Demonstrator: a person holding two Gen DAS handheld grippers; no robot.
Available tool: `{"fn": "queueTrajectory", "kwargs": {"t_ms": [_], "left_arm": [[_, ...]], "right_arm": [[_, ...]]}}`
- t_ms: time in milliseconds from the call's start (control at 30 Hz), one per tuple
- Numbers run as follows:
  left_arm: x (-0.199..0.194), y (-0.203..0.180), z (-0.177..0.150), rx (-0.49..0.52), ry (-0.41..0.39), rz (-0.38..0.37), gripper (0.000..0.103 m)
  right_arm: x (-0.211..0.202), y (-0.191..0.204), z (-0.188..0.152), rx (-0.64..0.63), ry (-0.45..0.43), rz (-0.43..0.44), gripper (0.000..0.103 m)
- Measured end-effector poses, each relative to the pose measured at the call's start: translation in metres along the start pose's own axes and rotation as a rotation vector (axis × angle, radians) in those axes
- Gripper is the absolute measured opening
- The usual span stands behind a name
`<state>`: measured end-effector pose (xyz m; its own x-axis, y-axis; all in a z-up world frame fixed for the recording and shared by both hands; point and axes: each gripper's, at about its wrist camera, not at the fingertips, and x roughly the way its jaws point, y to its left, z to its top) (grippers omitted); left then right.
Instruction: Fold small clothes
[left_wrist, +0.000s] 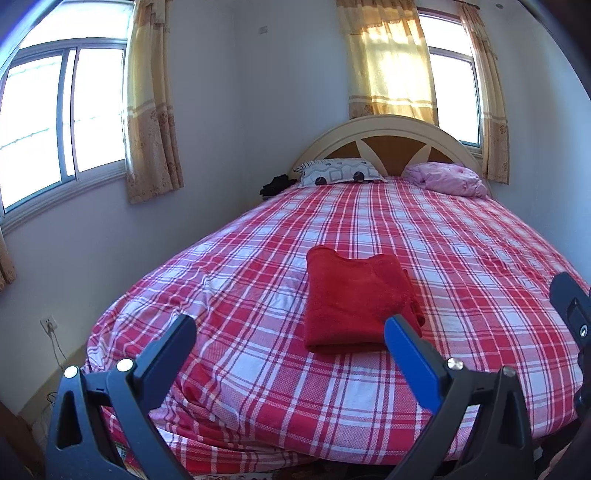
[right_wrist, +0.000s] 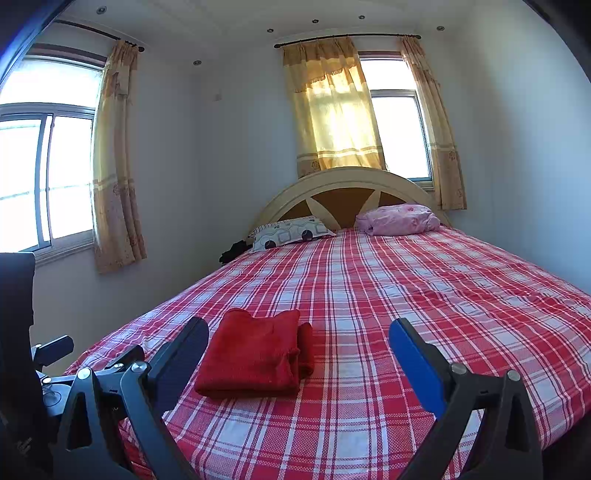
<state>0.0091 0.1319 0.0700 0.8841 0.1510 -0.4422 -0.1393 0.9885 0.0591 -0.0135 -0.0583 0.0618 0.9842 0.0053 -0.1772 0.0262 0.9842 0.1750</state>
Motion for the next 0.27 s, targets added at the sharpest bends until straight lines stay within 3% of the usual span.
{"fn": "queueTrajectory", "kwargs": {"t_ms": [267], "left_arm": [[0.0036,-0.0013,0.0007,0.020,0.011,0.006,0.103]], "right_arm": [[0.0018,-0.0007,-0.0002,0.010,0.005,-0.004,0.099]]}}
